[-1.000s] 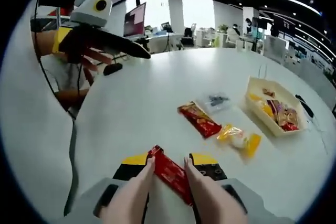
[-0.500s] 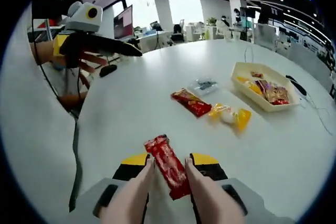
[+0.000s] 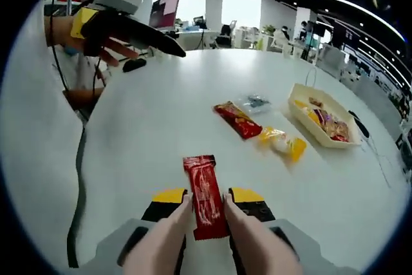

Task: Place the target food into the container with the food tongs after gripping and lifting it, then release it inside without dropping or visibly crushing the food.

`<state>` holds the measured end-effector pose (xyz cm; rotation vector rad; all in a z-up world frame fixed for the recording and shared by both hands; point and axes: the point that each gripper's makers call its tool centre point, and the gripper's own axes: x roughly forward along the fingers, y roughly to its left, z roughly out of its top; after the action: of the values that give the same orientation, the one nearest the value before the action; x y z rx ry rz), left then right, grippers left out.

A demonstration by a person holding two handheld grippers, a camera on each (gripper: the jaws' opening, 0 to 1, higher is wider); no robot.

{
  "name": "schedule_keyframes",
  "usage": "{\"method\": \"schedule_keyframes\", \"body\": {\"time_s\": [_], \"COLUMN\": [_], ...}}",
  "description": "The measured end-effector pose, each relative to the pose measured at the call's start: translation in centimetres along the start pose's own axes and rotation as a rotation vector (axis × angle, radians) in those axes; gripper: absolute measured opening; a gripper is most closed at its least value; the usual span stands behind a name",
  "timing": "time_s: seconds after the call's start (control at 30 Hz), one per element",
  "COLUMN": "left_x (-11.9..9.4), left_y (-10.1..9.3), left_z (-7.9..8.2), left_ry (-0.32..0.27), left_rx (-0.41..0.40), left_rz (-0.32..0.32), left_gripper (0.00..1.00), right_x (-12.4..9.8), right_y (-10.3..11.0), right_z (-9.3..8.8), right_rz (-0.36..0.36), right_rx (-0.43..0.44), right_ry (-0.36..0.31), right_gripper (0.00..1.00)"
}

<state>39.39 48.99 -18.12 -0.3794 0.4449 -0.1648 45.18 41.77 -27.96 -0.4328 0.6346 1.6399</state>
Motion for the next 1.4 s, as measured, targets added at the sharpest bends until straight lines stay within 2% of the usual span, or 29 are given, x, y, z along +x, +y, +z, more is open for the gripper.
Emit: {"method": "schedule_keyframes", "body": {"time_s": [0.17,0.4,0.43,0.47,0.5,0.6,0.63,0.67,0.7,0.73,0.87,0.9,1.07,1.1,1.2,1.23,1.27,1.3,1.33,1.4], "left_x": [-0.1,-0.2,0.0,0.3,0.6,0.6,0.6,0.5,0.2,0.1,-0.1,-0.2,0.0,0.1,0.3,0.3,0.3,0.4,0.4,0.5], "left_y": [0.2,0.3,0.1,-0.2,-0.5,-0.4,-0.3,-0.2,-0.1,0.0,0.2,0.4,0.1,-0.1,-0.6,-0.7,-0.9,-1.0,-1.2,-1.2], "left_z": [0.3,0.2,-0.2,-0.6,-0.7,-0.5,-0.3,-0.1,-0.2,-0.3,-0.4,-0.2,-0.5,-0.7,-0.4,-0.5,-0.7,-0.9,-1.3,-1.5], "left_ry": [-0.007,-0.015,-0.01,0.001,0.008,0.005,0.001,-0.002,0.001,0.005,0.009,0.003,0.019,0.024,0.012,0.013,0.016,0.017,0.023,0.026], "left_rx": [-0.007,-0.015,-0.023,-0.023,-0.021,-0.022,-0.022,-0.022,-0.024,-0.023,-0.023,-0.029,-0.026,-0.024,-0.034,-0.032,-0.031,-0.033,-0.029,-0.026], "left_rz": [0.007,0.012,0.008,0.0,-0.01,-0.012,-0.01,-0.006,0.003,0.006,0.012,0.018,0.008,-0.005,-0.027,-0.028,-0.028,-0.026,-0.027,-0.03], "left_gripper": [0.99,0.99,0.99,0.99,0.99,0.99,0.99,0.99,0.99,0.99,0.99,0.99,0.99,0.99,0.99,0.99,0.99,0.99,0.99,0.99], "right_x": [0.4,0.7,0.9,0.9,1.0,1.0,1.2,1.3,1.7,2.0,2.6,2.7,1.3,0.4,-0.5,-0.5,-0.4,-0.3,-0.2,-0.3], "right_y": [-0.4,-0.6,-0.6,-0.6,-0.4,-0.1,0.2,0.4,0.3,0.3,0.2,0.6,0.4,-0.8,-0.8,-0.1,0.2,-0.2,0.0,-0.4], "right_z": [0.4,0.6,0.6,0.7,0.6,0.4,0.5,1.1,2.5,2.6,1.9,1.3,0.0,-0.5,-1.2,-2.8,-2.6,-2.6,-2.8,-2.6], "right_rz": [0.008,0.009,0.011,0.011,0.017,0.025,0.03,0.043,0.055,0.062,0.076,0.102,0.112,0.066,0.066,0.088,0.076,0.053,0.035,-0.006], "right_rx": [0.012,-0.05,-0.03,-0.054,-0.148,-0.242,-0.319,-0.314,-0.265,-0.279,-0.284,-0.208,-0.15,-0.004,-0.064,-0.191,-0.23,-0.231,-0.281,-0.238], "right_ry": [-0.01,-0.009,-0.012,-0.01,0.0,0.026,0.046,0.02,-0.01,-0.007,0.018,0.015,0.032,0.026,0.04,0.117,0.106,0.107,0.107,0.098], "right_gripper": [0.22,0.22,0.21,0.21,0.21,0.21,0.21,0.22,0.22,0.22,0.22,0.22,0.22,0.22,0.22,0.22,0.22,0.22,0.22,0.22]}}
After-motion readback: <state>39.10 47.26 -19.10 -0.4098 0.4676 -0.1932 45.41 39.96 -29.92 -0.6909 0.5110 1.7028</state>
